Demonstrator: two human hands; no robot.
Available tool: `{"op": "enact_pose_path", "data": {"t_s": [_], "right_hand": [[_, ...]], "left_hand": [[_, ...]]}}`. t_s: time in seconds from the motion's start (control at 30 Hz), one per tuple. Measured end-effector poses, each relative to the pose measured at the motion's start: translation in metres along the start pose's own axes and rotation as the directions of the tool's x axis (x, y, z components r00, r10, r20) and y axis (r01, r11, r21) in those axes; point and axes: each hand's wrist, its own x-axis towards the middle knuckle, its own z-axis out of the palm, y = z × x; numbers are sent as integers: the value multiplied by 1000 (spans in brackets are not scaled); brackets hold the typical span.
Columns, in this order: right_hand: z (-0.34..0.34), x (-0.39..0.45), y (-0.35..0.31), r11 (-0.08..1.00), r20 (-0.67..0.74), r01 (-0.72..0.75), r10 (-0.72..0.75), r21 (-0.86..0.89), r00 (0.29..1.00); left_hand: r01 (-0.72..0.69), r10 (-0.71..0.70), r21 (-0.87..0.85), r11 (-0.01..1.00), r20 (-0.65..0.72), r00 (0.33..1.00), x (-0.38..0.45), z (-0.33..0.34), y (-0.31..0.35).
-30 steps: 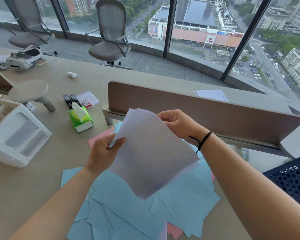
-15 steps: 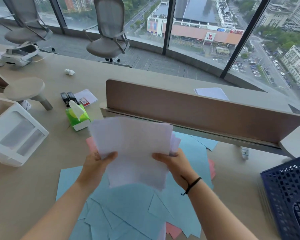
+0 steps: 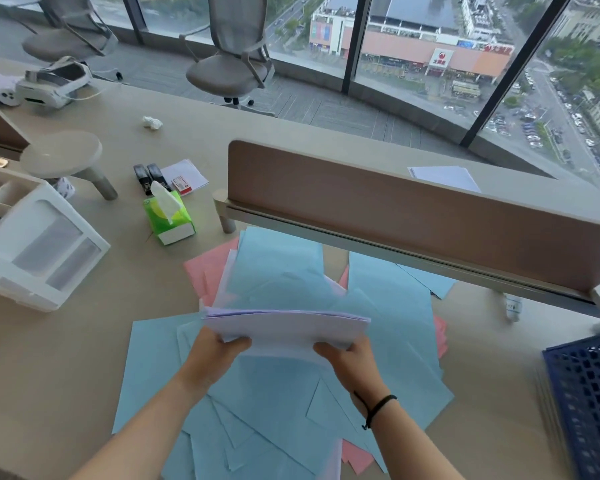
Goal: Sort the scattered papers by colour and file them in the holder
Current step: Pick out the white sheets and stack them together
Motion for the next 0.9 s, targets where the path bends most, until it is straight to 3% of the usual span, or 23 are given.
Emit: {"op": "enact_pose_path", "data": {"t_s": [0.2,0.37,0.47,0.53,0.6,0.7,0.9], "right_hand": [[15,17,3,995,1,-59,59,-79,998],[47,49,-12,969,110,-88,116,-233,987],[59,65,-8,954,15,-200,209,-223,978],[56,73,7,938,-89,-330,321,-108,943],[51,75,23,904,-154,-427,421,-12,894],[45,72,47,856,-203,-513,515,67,833],[52,67,74,814,-228,-566,581,134,782]], "left_hand": [[78,-77,-16,997,51,996,4,-6,-6],[148,-141,-112,983,63,988,19,-42,-10],[254,-236,-203,946,112,965,40,-53,-14],[312,-318,-234,921,14,948,62,-57,-25],[342,-352,-99,935,-114,929,88,-60,-46],[369,-341,181,912,-167,925,115,-63,-67],[360,-319,306,881,-175,931,149,-57,-70]]}}
